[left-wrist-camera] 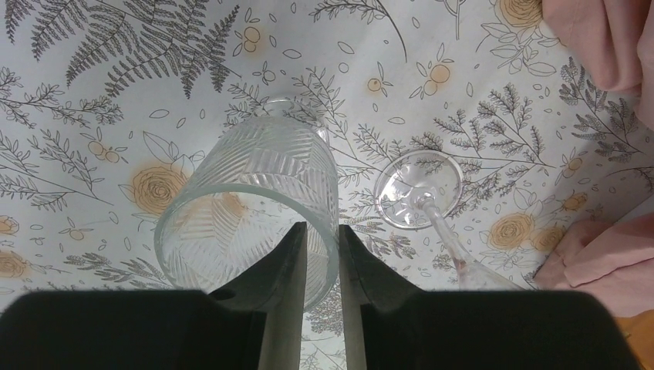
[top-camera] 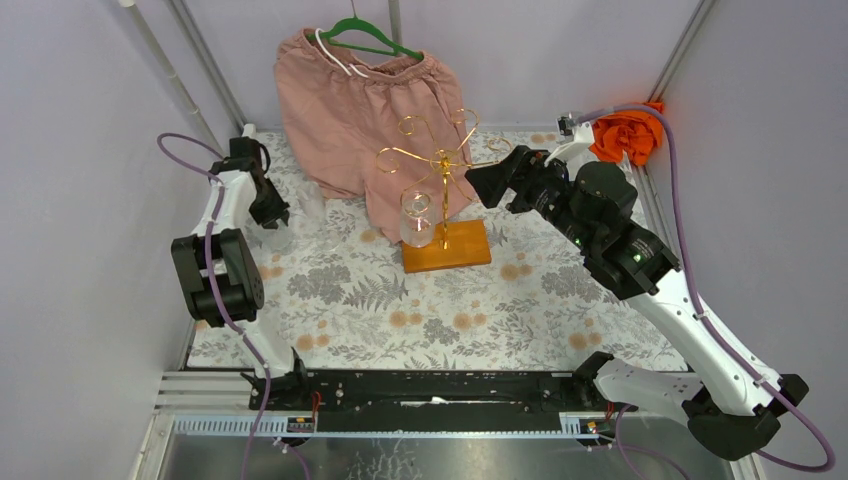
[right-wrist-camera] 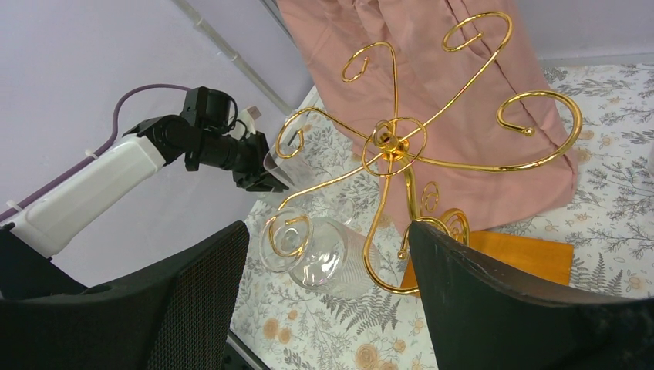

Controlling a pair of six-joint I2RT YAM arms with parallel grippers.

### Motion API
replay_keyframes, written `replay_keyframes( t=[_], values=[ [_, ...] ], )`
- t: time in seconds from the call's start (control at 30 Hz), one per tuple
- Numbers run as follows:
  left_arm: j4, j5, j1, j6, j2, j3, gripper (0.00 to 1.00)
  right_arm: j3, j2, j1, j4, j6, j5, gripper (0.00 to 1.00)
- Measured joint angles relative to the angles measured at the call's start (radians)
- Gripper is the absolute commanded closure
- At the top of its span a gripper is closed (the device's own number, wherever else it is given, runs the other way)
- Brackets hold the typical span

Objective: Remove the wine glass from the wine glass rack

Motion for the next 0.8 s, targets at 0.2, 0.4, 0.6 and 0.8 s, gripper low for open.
replay_keyframes(
  t=[0.2, 0.4, 0.6, 0.8],
  values=[
    [-0.002, -0.012, -0.005, 0.000, 0.000, 0.000, 0.66, -0.004, -0.002, 0.000, 0.003, 0.000, 0.000, 0.15],
    [-0.015, -0.026, -0.006, 0.000, 0.000, 0.029, 0.63, -0.010, -0.002, 0.000, 0.010, 0.000, -0.001, 0.15],
    [-0.037, -0.037, -0.007, -0.001, -0.027, 0.105, 0.62, -0.020, -0.002, 0.000, 0.013, 0.004, -0.001, 0.15],
    [-0.064, -0.042, -0.032, -0.008, -0.119, 0.194, 0.60, -0.022, -0.002, 0.000, 0.014, 0.006, -0.001, 0.15]
  ],
)
